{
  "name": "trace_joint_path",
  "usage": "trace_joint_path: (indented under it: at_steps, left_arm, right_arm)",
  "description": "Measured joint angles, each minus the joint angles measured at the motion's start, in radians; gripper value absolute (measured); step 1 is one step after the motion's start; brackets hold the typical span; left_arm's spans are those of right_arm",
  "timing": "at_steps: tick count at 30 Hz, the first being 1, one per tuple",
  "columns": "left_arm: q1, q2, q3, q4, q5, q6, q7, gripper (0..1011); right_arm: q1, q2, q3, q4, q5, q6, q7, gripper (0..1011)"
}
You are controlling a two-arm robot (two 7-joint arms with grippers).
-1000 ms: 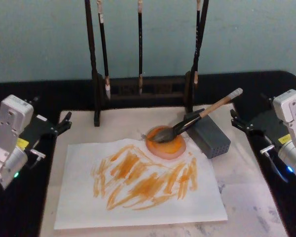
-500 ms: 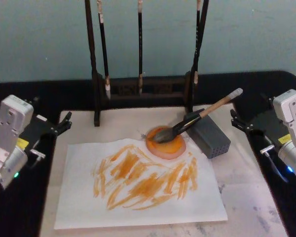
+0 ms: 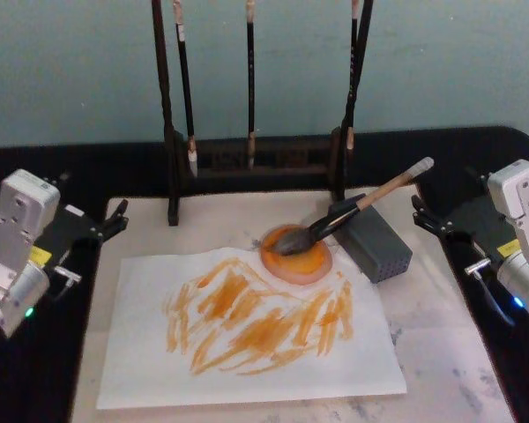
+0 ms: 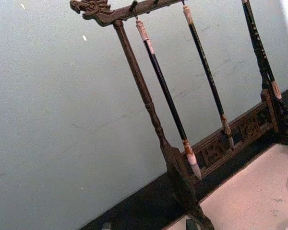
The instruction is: Pick up the brush from the inkstone, write on the paper, then place the brush back to its original position.
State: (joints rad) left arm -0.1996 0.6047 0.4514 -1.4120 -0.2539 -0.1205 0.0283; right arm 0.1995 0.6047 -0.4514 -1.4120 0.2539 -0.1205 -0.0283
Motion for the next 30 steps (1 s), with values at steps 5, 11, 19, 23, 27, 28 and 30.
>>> trace_joint_path:
  at_steps: [5,11,19,23,27,28,30]
  left_arm:
    - [0.0,0.0,0.0,0.0,0.0,0.0,0.0,1001]
    - [0.0,0.0,0.0,0.0,0.0,0.0,0.0,1001]
    - [0.0,0.0,0.0,0.0,0.0,0.0,0.0,1001]
    - [0.0,0.0,0.0,0.0,0.0,0.0,0.0,1001]
    - [0.0,0.0,0.0,0.0,0.0,0.0,0.0,1001]
    - [0.0,0.0,0.0,0.0,0.0,0.0,0.0,1001]
    - [0.0,0.0,0.0,0.0,0.0,0.0,0.0,1001]
  right_arm:
    - [0.0,0.0,0.0,0.0,0.0,0.0,0.0,1000]
    - [0.0,0.0,0.0,0.0,0.0,0.0,0.0,1000]
    - [0.0,0.0,0.0,0.0,0.0,0.0,0.0,1000]
    - [-0.007,-0.002,0.011,-0.007,0.013,0.001,0.013,1000]
    - [-0.022,-0.009,0.039,-0.026,0.067,0.015,0.054,1000]
    - [-0.027,-0.013,0.051,-0.032,0.094,0.024,0.074,1000]
    - [-0.032,-0.018,0.063,-0.039,0.123,0.035,0.093,1000]
